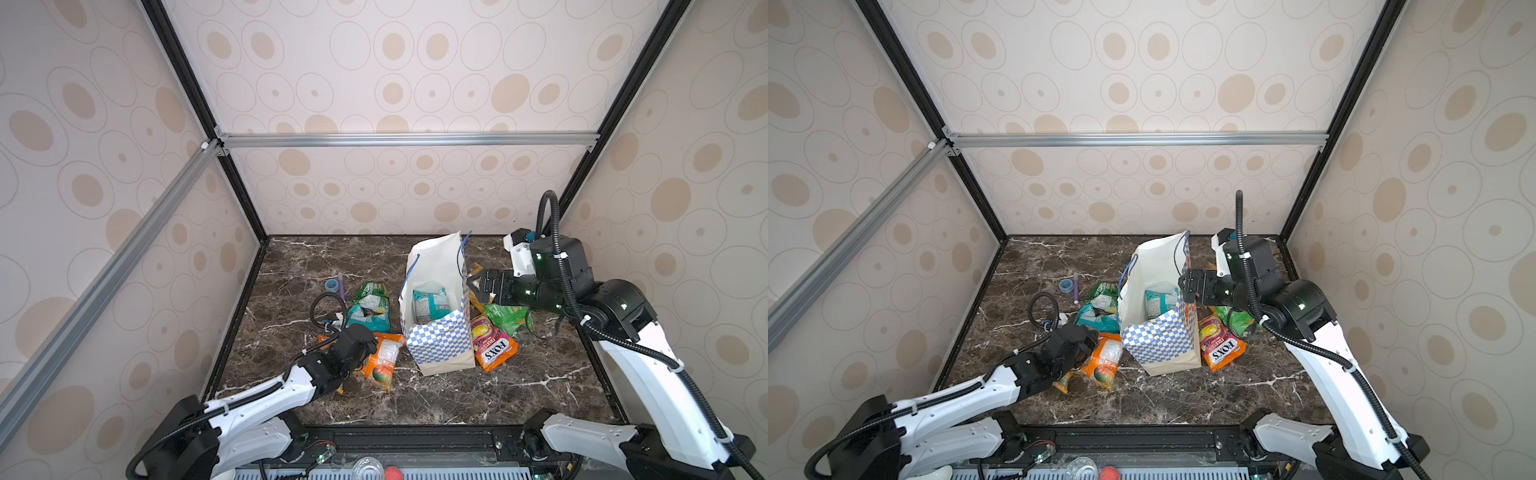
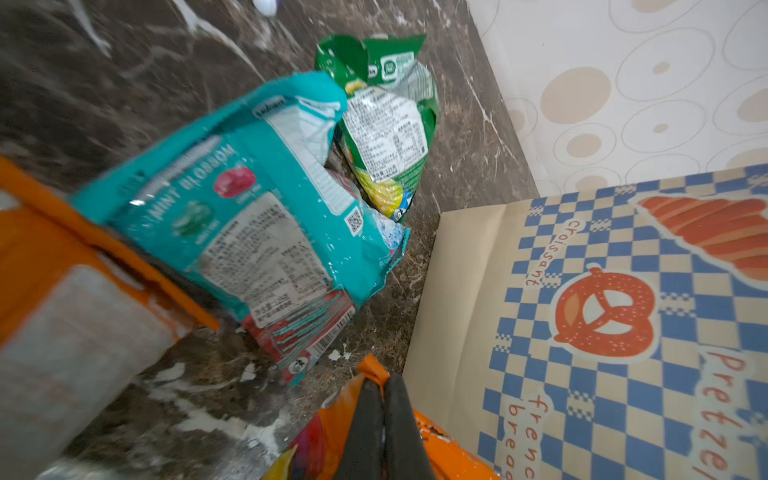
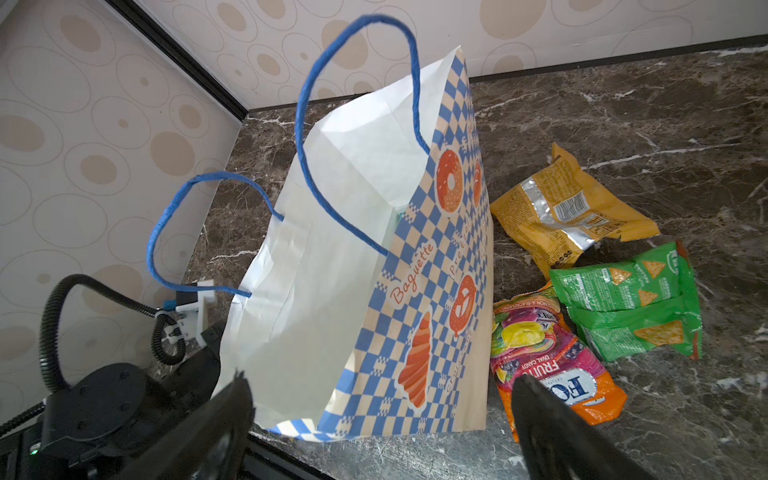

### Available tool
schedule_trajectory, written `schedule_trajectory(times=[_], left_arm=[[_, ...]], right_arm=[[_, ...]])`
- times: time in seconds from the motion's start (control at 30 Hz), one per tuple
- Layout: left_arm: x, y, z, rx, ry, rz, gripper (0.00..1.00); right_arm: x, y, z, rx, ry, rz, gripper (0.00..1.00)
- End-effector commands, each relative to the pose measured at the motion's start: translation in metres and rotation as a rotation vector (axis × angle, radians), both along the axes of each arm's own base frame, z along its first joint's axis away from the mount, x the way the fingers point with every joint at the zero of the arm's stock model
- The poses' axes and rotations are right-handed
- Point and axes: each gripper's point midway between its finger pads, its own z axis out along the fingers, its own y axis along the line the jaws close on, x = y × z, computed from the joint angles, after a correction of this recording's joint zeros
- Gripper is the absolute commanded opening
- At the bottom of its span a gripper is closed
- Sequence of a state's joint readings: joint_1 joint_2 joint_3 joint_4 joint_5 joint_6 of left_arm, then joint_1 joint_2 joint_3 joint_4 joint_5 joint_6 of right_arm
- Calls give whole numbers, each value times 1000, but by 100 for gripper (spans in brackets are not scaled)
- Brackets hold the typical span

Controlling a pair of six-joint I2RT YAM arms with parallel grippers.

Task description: Take the snacks out of the paper bag

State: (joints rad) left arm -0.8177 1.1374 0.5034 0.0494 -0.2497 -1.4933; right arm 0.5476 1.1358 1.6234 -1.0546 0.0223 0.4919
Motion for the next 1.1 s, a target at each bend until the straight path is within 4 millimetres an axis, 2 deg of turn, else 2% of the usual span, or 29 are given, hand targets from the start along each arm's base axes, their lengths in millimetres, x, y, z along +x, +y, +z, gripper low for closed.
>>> schedule_trajectory(times=[0.0,0.07,0.23,0.4,0.5,0.6,0.67,0.77,0.83,0.9,0.93,1.0,1.07], left_arm=[[18,-38,31,-159,-78,-52,0],[20,-38,26,-153,-70,-40,2],[22,-28,29,-138,-86,2,34],[21,-20,40,-112,-91,10,44],[24,-9,58,-80,-126,35,55],[31,7,90,-45,-192,70,64],[39,18,116,-11,-239,86,66],[50,30,165,18,-310,107,67],[57,32,205,-4,-378,115,67],[62,29,247,-26,-455,105,68],[65,24,262,-27,-480,90,69],[71,11,298,-19,-526,39,72],[78,-8,325,4,-545,-40,77]], right_arm=[[-3,-12,3,-10,-15,-43,100],[-3,-14,4,-15,-23,-47,100],[-1,-17,6,-24,-32,-56,100],[1,-15,6,-21,-29,-51,100],[2,-14,9,-22,-34,-48,100],[3,-13,11,-19,-42,-47,100],[4,-11,14,-7,-48,-41,100],[5,-7,24,17,-73,-27,100],[5,-4,30,29,-90,-7,100],[5,2,39,43,-107,31,100],[5,7,41,49,-106,55,100],[3,20,47,77,-94,118,100],[3,31,51,102,-60,159,100]])
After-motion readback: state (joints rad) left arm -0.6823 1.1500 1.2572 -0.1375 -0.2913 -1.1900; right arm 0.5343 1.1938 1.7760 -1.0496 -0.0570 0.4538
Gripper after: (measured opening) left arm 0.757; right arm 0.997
